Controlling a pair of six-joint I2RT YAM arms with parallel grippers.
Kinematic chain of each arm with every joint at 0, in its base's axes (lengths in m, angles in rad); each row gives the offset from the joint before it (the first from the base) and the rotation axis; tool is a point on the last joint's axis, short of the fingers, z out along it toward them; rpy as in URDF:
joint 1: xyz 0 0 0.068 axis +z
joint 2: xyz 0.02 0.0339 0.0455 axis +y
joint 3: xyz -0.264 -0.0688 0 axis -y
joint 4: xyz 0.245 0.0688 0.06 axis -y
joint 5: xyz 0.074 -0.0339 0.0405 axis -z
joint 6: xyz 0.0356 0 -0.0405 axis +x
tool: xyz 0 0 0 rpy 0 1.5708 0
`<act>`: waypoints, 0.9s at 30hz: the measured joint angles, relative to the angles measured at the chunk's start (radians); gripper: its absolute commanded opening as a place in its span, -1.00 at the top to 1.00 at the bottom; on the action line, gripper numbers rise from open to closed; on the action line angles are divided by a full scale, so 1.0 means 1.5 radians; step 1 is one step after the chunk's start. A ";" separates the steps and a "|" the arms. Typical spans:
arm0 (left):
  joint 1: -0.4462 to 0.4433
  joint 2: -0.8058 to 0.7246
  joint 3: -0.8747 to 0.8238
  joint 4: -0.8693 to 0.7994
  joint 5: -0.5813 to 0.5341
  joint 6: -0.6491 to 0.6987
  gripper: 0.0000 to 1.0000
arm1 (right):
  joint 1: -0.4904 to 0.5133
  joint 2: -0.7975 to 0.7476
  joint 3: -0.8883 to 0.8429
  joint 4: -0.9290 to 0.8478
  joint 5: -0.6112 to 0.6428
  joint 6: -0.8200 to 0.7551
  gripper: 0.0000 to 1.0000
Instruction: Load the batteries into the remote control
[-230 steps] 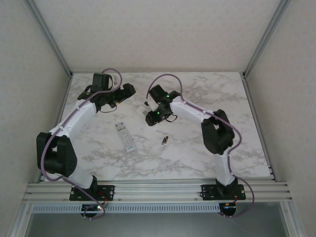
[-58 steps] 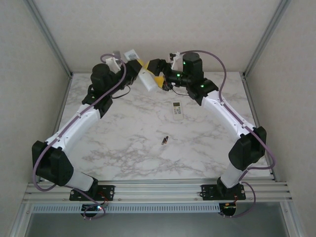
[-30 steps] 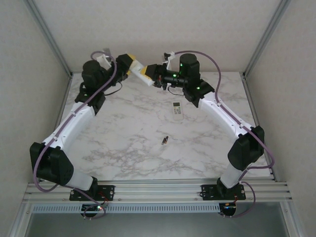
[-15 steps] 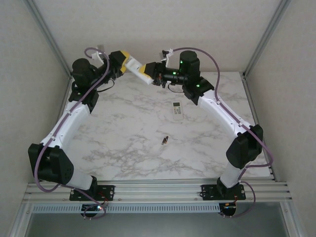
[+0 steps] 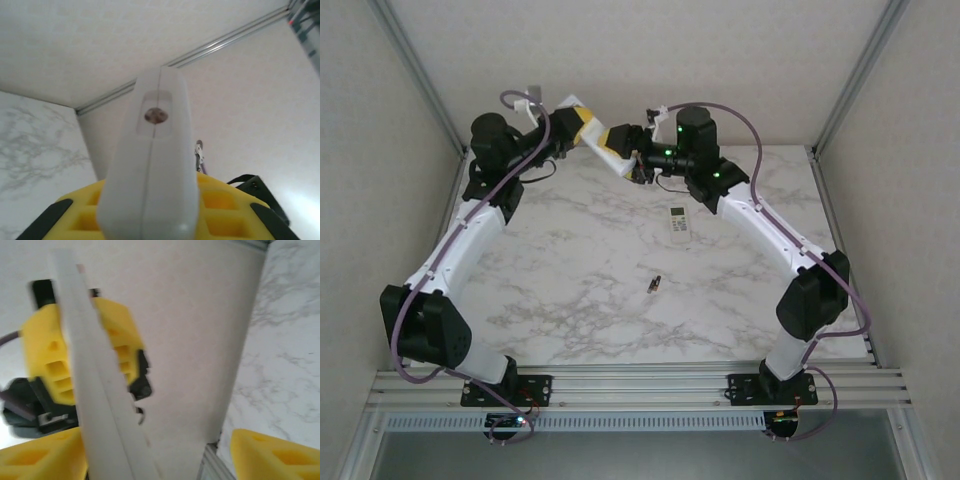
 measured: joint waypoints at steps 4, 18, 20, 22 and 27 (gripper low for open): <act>-0.017 -0.011 0.016 -0.083 -0.073 0.208 1.00 | 0.003 -0.064 -0.078 -0.044 0.094 0.012 -0.71; -0.105 -0.027 0.011 -0.107 -0.151 0.520 1.00 | 0.042 -0.136 -0.176 -0.045 0.244 0.145 -0.79; -0.105 -0.028 0.007 -0.104 -0.149 0.522 1.00 | 0.042 -0.136 -0.181 -0.040 0.255 0.154 -0.80; -0.105 -0.028 0.006 -0.103 -0.146 0.522 1.00 | 0.042 -0.133 -0.181 -0.035 0.261 0.158 -0.80; -0.105 -0.028 0.006 -0.102 -0.142 0.527 1.00 | 0.042 -0.118 -0.180 -0.017 0.261 0.163 -0.83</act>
